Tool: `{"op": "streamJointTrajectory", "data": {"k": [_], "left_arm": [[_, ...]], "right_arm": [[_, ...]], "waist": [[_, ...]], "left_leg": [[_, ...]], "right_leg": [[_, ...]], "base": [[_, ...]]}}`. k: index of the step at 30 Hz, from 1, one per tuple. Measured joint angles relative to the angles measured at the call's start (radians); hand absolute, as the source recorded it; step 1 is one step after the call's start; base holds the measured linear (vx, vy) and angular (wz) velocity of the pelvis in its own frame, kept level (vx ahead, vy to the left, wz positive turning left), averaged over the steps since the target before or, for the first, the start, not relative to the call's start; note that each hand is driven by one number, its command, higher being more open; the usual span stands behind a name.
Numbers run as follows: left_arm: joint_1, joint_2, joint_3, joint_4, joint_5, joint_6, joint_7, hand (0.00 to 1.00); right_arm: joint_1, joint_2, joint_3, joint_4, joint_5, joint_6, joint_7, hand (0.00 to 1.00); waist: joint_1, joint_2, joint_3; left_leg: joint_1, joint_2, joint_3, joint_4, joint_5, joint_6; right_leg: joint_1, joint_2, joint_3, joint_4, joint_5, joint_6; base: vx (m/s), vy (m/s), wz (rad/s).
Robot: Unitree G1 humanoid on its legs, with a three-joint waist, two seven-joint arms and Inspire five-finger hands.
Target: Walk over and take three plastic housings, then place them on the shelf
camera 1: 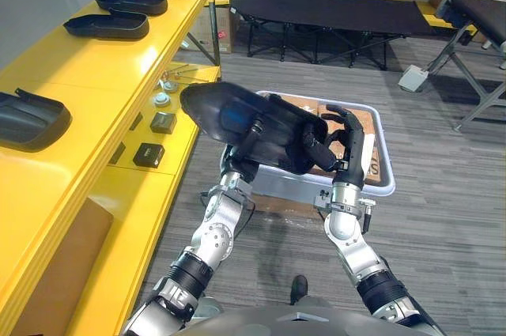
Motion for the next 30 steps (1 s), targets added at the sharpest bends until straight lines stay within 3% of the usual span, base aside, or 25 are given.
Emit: {"op": "streamJointTrajectory", "data": {"k": [9,14,16,23,28,30], "left_arm": [[0.005,-0.003,0.072,-0.112,0.504,-0.019,0.248,0.00],[0.039,-0.018,0.188,-0.131,0.860,0.033,0.413,0.00],[0.082,-0.017,0.261,-0.182,1.030,0.061,0.455,0.00],[0.157,0.008,0.332,-0.282,1.120,0.090,0.417,0.00],[0.189,0.035,0.327,-0.322,1.125,0.089,0.300,0.00],[0.217,0.060,0.328,-0.351,1.117,0.080,0.206,0.00]], "right_arm": [[0.045,0.024,0.063,-0.045,0.014,-0.001,0.028,1.00],[0.096,0.041,0.034,-0.056,0.064,-0.023,0.058,1.00],[0.137,0.042,0.003,-0.056,0.148,-0.022,0.092,1.00],[0.224,0.038,-0.088,-0.093,0.258,-0.022,0.202,1.00],[0.242,0.034,-0.089,-0.134,0.281,-0.030,0.314,1.00],[0.250,0.017,-0.088,-0.134,0.291,-0.030,0.387,1.00]], "waist": [[0.001,0.001,0.000],[-0.001,0.002,0.001],[-0.004,0.007,0.001],[-0.014,0.035,-0.009],[-0.026,0.043,-0.014],[-0.027,0.048,-0.016]], "left_leg": [[0.005,0.000,0.006,-0.002,-0.004,0.002],[0.014,0.000,0.018,-0.004,-0.013,0.008],[0.013,0.000,0.027,-0.007,-0.014,0.007],[0.013,0.001,0.035,-0.015,-0.017,0.001],[0.013,0.001,0.041,-0.014,-0.018,0.002],[0.013,0.001,0.042,-0.014,-0.019,0.003]], "right_leg": [[0.000,0.000,0.003,0.000,0.000,0.001],[-0.001,0.001,0.015,0.000,-0.003,0.000],[-0.009,0.002,0.019,0.000,-0.009,-0.007],[-0.017,0.004,0.019,0.003,-0.006,-0.003],[-0.021,0.004,0.019,0.005,-0.006,-0.003],[-0.021,0.004,0.019,0.005,-0.006,-0.003]], "base": [[0.00,0.000,-0.01],[0.00,0.004,-0.06],[0.01,0.009,-0.08],[0.04,0.016,-0.03],[0.01,0.011,-0.03],[0.00,0.000,0.00]]}}
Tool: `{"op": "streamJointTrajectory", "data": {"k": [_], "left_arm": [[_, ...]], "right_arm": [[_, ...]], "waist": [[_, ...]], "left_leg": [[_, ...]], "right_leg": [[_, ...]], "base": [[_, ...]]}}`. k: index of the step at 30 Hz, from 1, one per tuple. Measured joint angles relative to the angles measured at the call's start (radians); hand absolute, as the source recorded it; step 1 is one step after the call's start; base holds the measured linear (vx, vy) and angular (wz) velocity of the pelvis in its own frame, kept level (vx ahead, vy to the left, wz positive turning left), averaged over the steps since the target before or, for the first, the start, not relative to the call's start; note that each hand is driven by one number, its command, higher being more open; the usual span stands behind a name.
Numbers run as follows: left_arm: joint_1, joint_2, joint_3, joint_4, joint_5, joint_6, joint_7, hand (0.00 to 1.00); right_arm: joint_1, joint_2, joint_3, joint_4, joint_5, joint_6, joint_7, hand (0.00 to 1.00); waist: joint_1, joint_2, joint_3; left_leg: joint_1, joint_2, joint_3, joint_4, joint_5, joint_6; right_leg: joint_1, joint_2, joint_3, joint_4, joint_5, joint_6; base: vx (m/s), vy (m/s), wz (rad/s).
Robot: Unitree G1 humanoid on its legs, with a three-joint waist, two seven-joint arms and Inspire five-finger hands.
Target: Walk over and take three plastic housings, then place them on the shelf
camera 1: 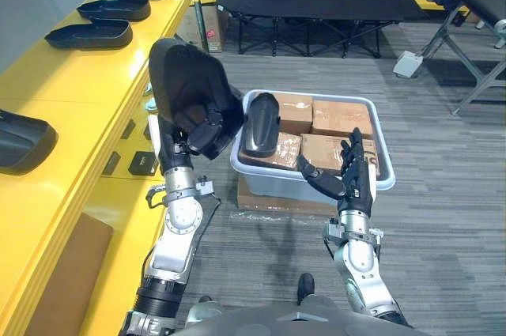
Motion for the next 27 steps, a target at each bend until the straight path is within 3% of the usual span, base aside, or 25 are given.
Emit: {"op": "streamJointTrajectory", "data": {"k": [3,7,12,20,27], "left_arm": [[0.061,0.037,-0.001,-0.046,-0.089,-0.047,-0.152,0.00],[0.136,0.080,0.003,-0.098,-0.216,-0.088,-0.289,0.00],[0.198,0.092,0.026,-0.143,-0.321,-0.116,-0.376,0.00],[0.223,0.099,0.104,-0.196,-0.318,-0.127,-0.395,0.00],[0.281,0.075,0.195,-0.248,-0.315,-0.114,-0.336,0.00]], "right_arm": [[0.016,-0.037,0.000,0.000,0.030,0.001,0.095,1.00],[0.029,-0.070,-0.009,-0.002,0.074,0.003,0.152,1.00],[0.063,-0.114,-0.059,-0.072,0.118,0.052,0.221,1.00],[0.063,-0.125,-0.063,-0.074,0.253,0.089,0.279,1.00],[-0.026,-0.082,0.021,-0.073,0.295,0.093,0.330,1.00]], "waist": [[0.003,0.009,-0.005],[0.005,0.025,-0.014],[0.007,0.031,-0.018],[0.021,0.041,-0.024],[0.086,0.040,-0.026]], "left_leg": [[-0.001,0.000,-0.001,0.000,-0.002,0.004],[-0.001,0.000,-0.001,0.000,-0.004,0.001],[0.002,0.002,-0.001,0.001,-0.007,0.006],[0.002,0.002,-0.012,0.001,-0.007,0.006],[-0.042,0.001,-0.131,0.023,-0.004,0.006]], "right_leg": [[0.000,0.000,-0.002,0.000,-0.001,0.001],[0.001,0.000,-0.002,0.000,-0.003,0.002],[0.005,0.001,-0.004,-0.005,-0.009,-0.001],[0.012,0.001,-0.016,-0.005,-0.017,0.000],[0.064,-0.005,-0.137,-0.005,-0.030,0.004]], "base": [[0.00,0.000,0.00],[0.00,0.000,0.00],[0.00,0.000,0.00],[0.00,0.000,0.03],[0.01,0.001,0.47]]}}
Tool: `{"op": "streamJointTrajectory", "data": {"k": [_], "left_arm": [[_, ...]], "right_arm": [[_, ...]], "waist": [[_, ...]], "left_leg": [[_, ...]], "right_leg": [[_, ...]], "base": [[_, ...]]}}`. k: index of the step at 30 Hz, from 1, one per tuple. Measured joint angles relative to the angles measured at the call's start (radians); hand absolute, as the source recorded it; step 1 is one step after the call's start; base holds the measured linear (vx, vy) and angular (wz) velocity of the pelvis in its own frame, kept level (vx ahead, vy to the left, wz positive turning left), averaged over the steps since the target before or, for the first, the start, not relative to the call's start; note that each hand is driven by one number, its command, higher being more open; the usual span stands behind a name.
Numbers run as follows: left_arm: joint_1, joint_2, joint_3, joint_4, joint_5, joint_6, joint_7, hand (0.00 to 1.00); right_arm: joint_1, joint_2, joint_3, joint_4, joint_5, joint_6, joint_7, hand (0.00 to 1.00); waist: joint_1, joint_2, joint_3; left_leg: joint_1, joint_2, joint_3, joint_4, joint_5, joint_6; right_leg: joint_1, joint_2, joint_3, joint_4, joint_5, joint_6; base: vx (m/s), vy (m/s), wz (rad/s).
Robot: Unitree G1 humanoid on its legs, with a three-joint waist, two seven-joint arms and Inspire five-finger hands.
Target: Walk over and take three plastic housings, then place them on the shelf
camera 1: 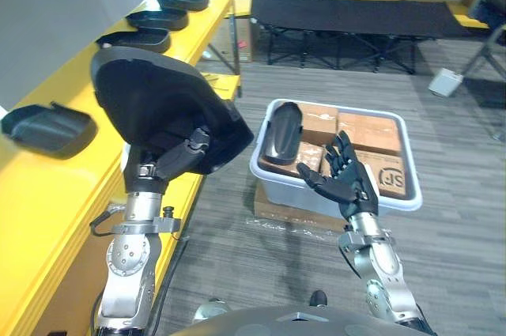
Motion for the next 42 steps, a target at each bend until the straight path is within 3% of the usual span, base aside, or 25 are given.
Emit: {"op": "streamJointTrajectory", "data": {"k": [4,6,9,12,16,20,25,28,30,34,37,39,42], "left_arm": [[0.090,-0.058,0.055,-0.023,0.021,0.013,0.048,0.00],[0.138,-0.059,0.079,-0.023,0.038,0.014,0.055,0.00],[0.197,-0.071,0.114,-0.023,0.041,0.013,0.049,0.00],[0.244,-0.097,0.138,-0.036,0.041,0.013,0.044,0.00],[0.272,-0.120,0.111,-0.066,0.041,0.013,0.007,0.00],[0.253,-0.115,0.060,-0.083,0.042,0.012,-0.049,0.00],[0.241,-0.099,0.034,-0.083,0.050,0.010,-0.088,0.00],[0.194,-0.036,0.007,-0.080,0.050,0.010,-0.114,0.00],[0.149,0.007,-0.021,-0.076,0.049,0.008,-0.144,0.00],[0.133,0.015,-0.045,-0.076,0.050,0.007,-0.143,0.00],[0.149,0.014,-0.064,-0.071,0.050,0.007,-0.131,0.00],[0.146,0.014,-0.082,-0.059,0.049,0.006,-0.131,0.00],[0.143,0.014,-0.112,-0.026,0.050,0.001,-0.127,0.00]], "right_arm": [[-0.098,-0.007,0.092,0.013,-0.079,0.032,-0.006,1.00],[-0.132,-0.005,0.131,0.026,-0.080,0.044,-0.015,1.00],[-0.166,0.001,0.163,0.039,-0.078,0.062,-0.036,1.00],[-0.174,0.013,0.170,0.050,-0.074,0.065,-0.038,1.00],[-0.171,0.006,0.174,0.054,-0.075,0.070,-0.032,1.00],[-0.127,-0.004,0.179,0.055,-0.082,0.087,-0.058,1.00],[-0.101,0.007,0.197,0.054,-0.187,0.092,-0.075,1.00],[-0.084,0.006,0.180,0.045,-0.193,0.092,-0.088,1.00],[-0.048,0.006,0.140,0.033,-0.189,0.082,-0.115,1.00],[-0.040,0.003,0.070,0.033,-0.175,0.066,-0.110,1.00],[-0.054,-0.014,0.032,0.021,-0.175,0.015,-0.093,1.00],[-0.072,-0.016,0.015,-0.003,-0.176,0.004,-0.099,1.00],[-0.122,-0.015,0.008,-0.006,-0.180,-0.033,-0.128,1.00]], "waist": [[0.093,-0.003,-0.003],[0.122,-0.012,-0.007],[0.161,-0.022,-0.013],[0.176,-0.024,-0.014],[0.166,-0.005,-0.005],[0.146,0.003,-0.002],[0.130,0.006,-0.004],[0.100,0.005,-0.005],[0.076,0.001,-0.007],[0.076,0.005,-0.001],[0.075,0.018,0.014],[0.065,0.029,0.037],[0.055,0.024,0.078]], "left_leg": [[-0.030,-0.008,-0.100,0.010,0.012,-0.008],[-0.037,-0.020,-0.140,0.009,0.016,-0.006],[-0.050,-0.037,-0.183,0.007,0.018,0.001],[-0.050,-0.037,-0.182,0.011,0.017,0.000],[-0.114,-0.037,-0.184,0.149,-0.043,0.026],[-0.149,-0.055,-0.187,0.185,-0.043,0.039],[-0.127,-0.078,-0.184,0.051,0.037,0.048],[-0.132,-0.108,-0.268,0.008,0.079,0.044],[-0.129,-0.136,-0.333,-0.034,0.120,0.038],[-0.135,-0.140,-0.334,-0.066,0.156,0.038],[-0.154,-0.141,-0.327,-0.061,0.162,0.039],[-0.172,-0.144,-0.314,-0.057,0.175,0.054],[-0.199,-0.155,-0.247,-0.006,0.157,0.078]], "right_leg": [[0.047,-0.001,-0.111,0.005,-0.005,0.003],[0.071,-0.009,-0.150,0.005,-0.020,0.013],[0.086,-0.020,-0.195,0.005,-0.036,0.021],[0.086,-0.020,-0.193,0.005,-0.045,0.015],[0.109,-0.011,-0.211,0.006,-0.049,0.012],[0.137,-0.027,-0.274,0.023,-0.068,0.029],[0.112,-0.074,-0.297,0.091,-0.119,0.043],[0.064,-0.071,-0.161,0.208,-0.234,0.030],[0.045,-0.072,-0.063,0.281,-0.301,-0.001],[0.040,-0.072,-0.052,0.293,-0.309,0.009],[0.029,-0.072,-0.057,0.300,-0.332,0.024],[0.011,-0.079,-0.069,0.329,-0.347,0.035],[-0.007,-0.115,-0.083,0.397,-0.379,0.042]], "base": [[0.01,-0.002,0.69],[0.00,0.008,0.65],[-0.03,0.026,0.52],[-0.01,0.018,0.03],[-0.01,0.021,0.06],[0.00,0.046,0.54],[0.03,0.018,0.43],[0.04,-0.045,0.90],[0.07,-0.091,1.02],[0.02,-0.046,0.39],[-0.04,-0.031,0.10],[-0.10,-0.008,0.26],[-0.11,0.023,0.22]]}}
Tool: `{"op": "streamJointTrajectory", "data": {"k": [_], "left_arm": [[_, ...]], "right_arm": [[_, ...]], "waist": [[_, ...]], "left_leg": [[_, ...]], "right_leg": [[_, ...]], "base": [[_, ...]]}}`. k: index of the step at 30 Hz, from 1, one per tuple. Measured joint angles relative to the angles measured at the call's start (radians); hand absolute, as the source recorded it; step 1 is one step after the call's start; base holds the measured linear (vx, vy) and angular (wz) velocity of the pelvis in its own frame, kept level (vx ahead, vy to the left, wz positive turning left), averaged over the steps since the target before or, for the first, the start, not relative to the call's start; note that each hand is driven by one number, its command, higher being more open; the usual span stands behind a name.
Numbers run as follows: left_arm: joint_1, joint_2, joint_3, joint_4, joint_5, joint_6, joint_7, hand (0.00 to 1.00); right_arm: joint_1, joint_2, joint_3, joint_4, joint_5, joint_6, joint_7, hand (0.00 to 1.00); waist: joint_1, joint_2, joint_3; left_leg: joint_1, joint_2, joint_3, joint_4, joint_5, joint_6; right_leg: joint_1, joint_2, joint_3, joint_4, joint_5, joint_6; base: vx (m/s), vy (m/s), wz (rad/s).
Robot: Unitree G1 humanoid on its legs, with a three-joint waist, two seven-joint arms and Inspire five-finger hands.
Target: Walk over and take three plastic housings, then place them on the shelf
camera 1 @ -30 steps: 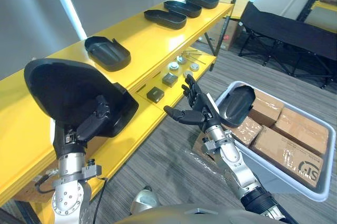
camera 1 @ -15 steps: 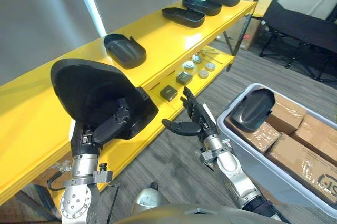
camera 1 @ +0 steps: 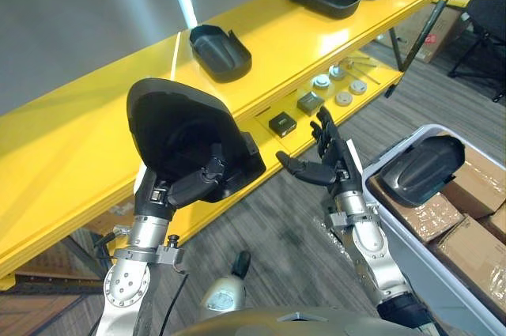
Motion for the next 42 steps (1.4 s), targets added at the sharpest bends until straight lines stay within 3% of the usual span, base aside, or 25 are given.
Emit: {"op": "streamJointTrajectory", "data": {"k": [2,4,7,8,9,10,11,12,14,16,18,19,21,23,24,25,26,27,28,29,30,32,36,42], "left_arm": [[0.000,-0.001,0.001,0.017,0.000,0.000,0.013,0.00],[-0.001,-0.002,0.015,0.028,0.000,0.000,0.030,0.00],[-0.002,-0.002,0.054,0.024,-0.003,0.000,0.029,0.00],[-0.009,-0.004,0.081,0.022,-0.008,-0.001,0.030,0.00],[-0.019,-0.008,0.111,0.023,-0.009,-0.001,0.035,0.00],[-0.022,-0.007,0.120,0.023,-0.009,-0.001,0.037,0.00],[-0.034,0.001,0.152,0.023,-0.009,-0.001,0.052,0.00],[-0.040,0.008,0.170,0.022,-0.009,-0.001,0.062,0.00],[-0.053,0.006,0.203,0.022,-0.015,-0.001,0.081,0.00],[-0.067,0.006,0.226,0.023,-0.049,-0.003,0.092,0.00],[-0.128,0.006,0.214,0.030,-0.059,-0.005,0.090,0.00],[-0.169,0.006,0.192,0.048,-0.060,-0.018,0.074,0.00],[-0.198,0.004,0.172,0.076,-0.058,-0.039,0.056,0.00],[-0.195,0.007,0.174,0.079,-0.053,-0.040,0.045,0.00],[-0.198,0.027,0.182,0.073,-0.053,-0.042,0.031,0.00],[-0.201,0.006,0.176,0.084,-0.053,-0.045,0.002,0.00],[-0.195,-0.003,0.170,0.083,-0.053,-0.045,-0.010,0.00],[-0.200,-0.013,0.144,0.084,-0.053,-0.044,-0.027,0.00],[-0.218,-0.013,0.113,0.084,-0.053,-0.044,-0.039,0.00],[-0.231,-0.013,0.098,0.084,-0.053,-0.044,-0.042,0.00],[-0.252,-0.014,0.071,0.081,-0.053,-0.044,-0.042,0.00],[-0.270,-0.014,0.053,0.070,-0.049,-0.043,-0.035,0.00],[-0.266,-0.014,0.044,0.066,-0.047,-0.009,-0.029,0.00],[-0.188,-0.014,0.080,0.034,-0.004,0.060,-0.027,0.00]], "right_arm": [[-0.041,0.006,0.001,-0.003,0.003,-0.026,-0.011,1.00],[-0.080,0.027,0.003,-0.025,0.003,-0.058,-0.019,1.00],[-0.098,0.057,0.004,-0.043,0.003,-0.103,-0.020,1.00],[-0.099,0.062,0.004,-0.066,0.003,-0.118,-0.020,1.00],[-0.102,0.065,0.009,-0.073,0.003,-0.147,-0.020,1.00],[-0.103,0.073,0.012,-0.073,0.003,-0.155,-0.020,1.00],[-0.106,0.087,0.012,-0.073,0.003,-0.171,-0.016,1.00],[-0.112,0.101,0.012,-0.073,0.003,-0.171,-0.010,1.00],[-0.155,0.105,0.013,-0.073,-0.004,-0.171,0.004,1.00],[-0.267,0.074,0.008,-0.073,-0.014,-0.173,0.004,1.00],[-0.367,0.030,-0.025,-0.083,-0.016,-0.181,-0.010,1.00],[-0.373,0.008,-0.062,-0.114,-0.016,-0.179,-0.029,1.00],[-0.364,0.000,-0.112,-0.153,-0.015,-0.175,-0.040,1.00],[-0.356,-0.001,-0.147,-0.180,-0.012,-0.166,-0.037,1.00],[-0.335,0.002,-0.174,-0.210,0.001,-0.166,-0.031,1.00],[-0.310,-0.021,-0.216,-0.227,0.008,-0.169,-0.019,1.00],[-0.299,-0.035,-0.232,-0.229,0.021,-0.167,-0.011,1.00],[-0.275,-0.057,-0.266,-0.230,0.055,-0.161,-0.004,1.00],[-0.247,-0.065,-0.315,-0.231,0.099,-0.154,0.009,1.00],[-0.235,-0.059,-0.334,-0.231,0.119,-0.149,0.011,1.00],[-0.213,-0.048,-0.359,-0.231,0.140,-0.142,0.012,1.00],[-0.193,-0.024,-0.371,-0.235,0.144,-0.129,0.023,1.00],[-0.063,0.017,-0.359,-0.360,0.140,-0.099,0.059,1.00],[-0.014,0.052,-0.317,-0.384,0.165,-0.067,0.100,1.00]], "waist": [[0.005,-0.008,0.026],[0.022,-0.012,0.033],[0.032,-0.019,0.033],[0.031,-0.017,0.029],[0.032,-0.013,0.027],[0.032,-0.013,0.027],[0.032,-0.021,0.027],[0.031,-0.021,0.029],[0.032,-0.017,0.031],[0.031,0.003,0.031],[0.026,0.013,0.034],[0.019,0.014,0.034],[-0.007,0.012,0.033],[-0.016,-0.010,0.021],[-0.029,-0.051,0.004],[-0.051,-0.029,0.000],[-0.058,-0.022,-0.001],[-0.062,0.013,-0.011],[-0.064,0.030,-0.021],[-0.064,0.031,-0.021],[-0.073,0.032,-0.021],[-0.083,0.030,-0.020],[-0.092,-0.003,-0.010],[-0.110,-0.009,-0.009]], "left_leg": [[-0.025,-0.013,0.043,0.096,-0.048,-0.003],[-0.076,-0.025,0.089,0.282,-0.147,0.003],[-0.087,-0.025,0.144,0.402,-0.245,0.027],[-0.087,-0.025,0.155,0.420,-0.267,0.035],[-0.081,-0.024,0.152,0.410,-0.270,0.043],[-0.073,-0.024,0.153,0.401,-0.268,0.046],[-0.045,-0.031,0.150,0.359,-0.258,0.061],[-0.023,-0.031,0.128,0.332,-0.249,0.077],[0.021,-0.030,0.099,0.289,-0.239,0.093],[0.039,-0.021,0.071,0.256,-0.231,0.094],[0.030,-0.024,0.007,0.237,-0.223,0.084],[0.034,-0.034,-0.049,0.220,-0.218,0.076],[0.058,-0.047,-0.123,0.194,-0.212,0.062],[0.093,-0.052,-0.175,0.151,-0.205,0.047],[0.089,-0.046,-0.126,0.128,-0.216,0.030],[0.076,0.035,0.018,0.149,-0.205,0.006],[0.059,0.077,0.099,0.172,-0.209,0.002],[0.048,0.147,0.246,0.184,-0.198,-0.010],[0.063,0.183,0.338,0.141,-0.158,-0.037],[0.078,0.193,0.370,0.109,-0.126,-0.042],[0.110,0.190,0.407,0.038,-0.082,-0.051],[0.148,0.180,0.410,-0.035,-0.049,-0.056],[0.186,0.151,0.421,-0.083,-0.037,-0.048],[0.211,0.115,0.418,-0.119,-0.021,-0.036]], "right_leg": [[0.002,-0.025,0.009,0.038,-0.015,0.008],[0.017,-0.048,0.024,0.081,-0.033,0.016],[0.084,-0.060,0.009,0.059,-0.036,0.020],[0.099,-0.059,0.005,0.072,-0.013,-0.008],[0.040,-0.077,0.030,0.184,0.043,-0.090],[0.020,-0.083,0.043,0.220,0.064,-0.112],[-0.049,-0.108,0.089,0.344,0.165,-0.138],[-0.087,-0.118,0.109,0.408,0.185,-0.121],[-0.105,-0.092,0.097,0.422,0.076,-0.119],[-0.123,-0.015,0.089,0.253,0.022,-0.120],[-0.174,0.067,0.205,0.110,0.031,-0.107],[-0.198,0.096,0.295,0.074,0.044,-0.084],[-0.207,0.110,0.386,0.045,0.064,-0.053],[-0.171,0.111,0.387,-0.042,0.086,-0.046],[-0.128,0.091,0.354,-0.121,0.144,-0.054],[-0.084,0.096,0.278,-0.145,0.219,-0.021],[-0.061,0.107,0.241,-0.163,0.218,-0.026],[-0.027,0.135,0.185,-0.188,0.218,-0.031],[-0.008,0.146,0.136,-0.199,0.214,-0.037],[-0.001,0.147,0.120,-0.199,0.213,-0.040],[0.010,0.147,0.097,-0.200,0.213,-0.040],[0.017,0.146,0.089,-0.201,0.211,-0.042],[0.042,0.127,0.081,-0.221,0.210,-0.041],[0.047,0.105,0.095,-0.229,0.211,-0.040]], "base": [[-0.03,0.064,-0.05],[0.00,0.105,-0.17],[0.04,0.139,0.02],[0.06,0.166,0.19],[0.07,0.244,0.21],[0.03,0.194,0.27],[0.10,0.204,0.23],[0.12,0.097,0.32],[0.17,0.059,0.28],[0.13,0.032,0.30],[0.11,-0.052,0.87],[0.13,-0.124,1.27],[0.19,-0.256,1.40],[0.22,-0.360,1.26],[0.18,-0.432,1.68],[0.16,-0.420,1.74],[0.19,-0.419,1.59],[0.18,-0.292,1.23],[0.15,-0.226,1.08],[0.13,-0.125,0.84],[0.08,-0.063,0.47],[0.11,-0.043,0.18],[0.05,0.020,0.01],[-0.01,0.040,-0.01]]}}
